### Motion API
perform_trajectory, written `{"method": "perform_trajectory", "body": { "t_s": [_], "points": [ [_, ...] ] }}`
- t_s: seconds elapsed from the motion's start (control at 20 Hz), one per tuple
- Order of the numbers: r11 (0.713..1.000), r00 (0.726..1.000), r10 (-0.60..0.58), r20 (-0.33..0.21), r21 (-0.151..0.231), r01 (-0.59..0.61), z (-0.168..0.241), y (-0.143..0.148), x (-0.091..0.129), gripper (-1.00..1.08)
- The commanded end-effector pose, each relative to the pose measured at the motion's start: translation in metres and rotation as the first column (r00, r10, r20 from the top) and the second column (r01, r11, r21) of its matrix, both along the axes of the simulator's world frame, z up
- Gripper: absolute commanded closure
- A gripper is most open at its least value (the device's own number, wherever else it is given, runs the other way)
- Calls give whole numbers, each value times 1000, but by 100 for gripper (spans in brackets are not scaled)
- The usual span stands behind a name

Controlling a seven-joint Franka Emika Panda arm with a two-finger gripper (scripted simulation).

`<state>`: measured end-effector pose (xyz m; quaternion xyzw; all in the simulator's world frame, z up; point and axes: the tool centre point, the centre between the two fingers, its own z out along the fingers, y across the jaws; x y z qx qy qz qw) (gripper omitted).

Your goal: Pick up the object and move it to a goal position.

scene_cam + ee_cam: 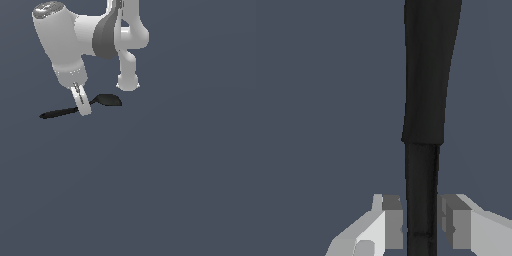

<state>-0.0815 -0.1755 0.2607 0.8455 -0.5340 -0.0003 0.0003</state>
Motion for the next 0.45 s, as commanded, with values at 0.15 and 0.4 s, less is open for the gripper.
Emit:
{"method": "perform_trajectory", "body": {
  "t_s": [0.15, 0.4],
  "points": [
    [1000, 1000, 2, 1, 0, -2, 24, -10, 0, 108],
    [1000, 1000, 3, 1, 0, -3, 30, -13, 1, 108]
  ]
}}
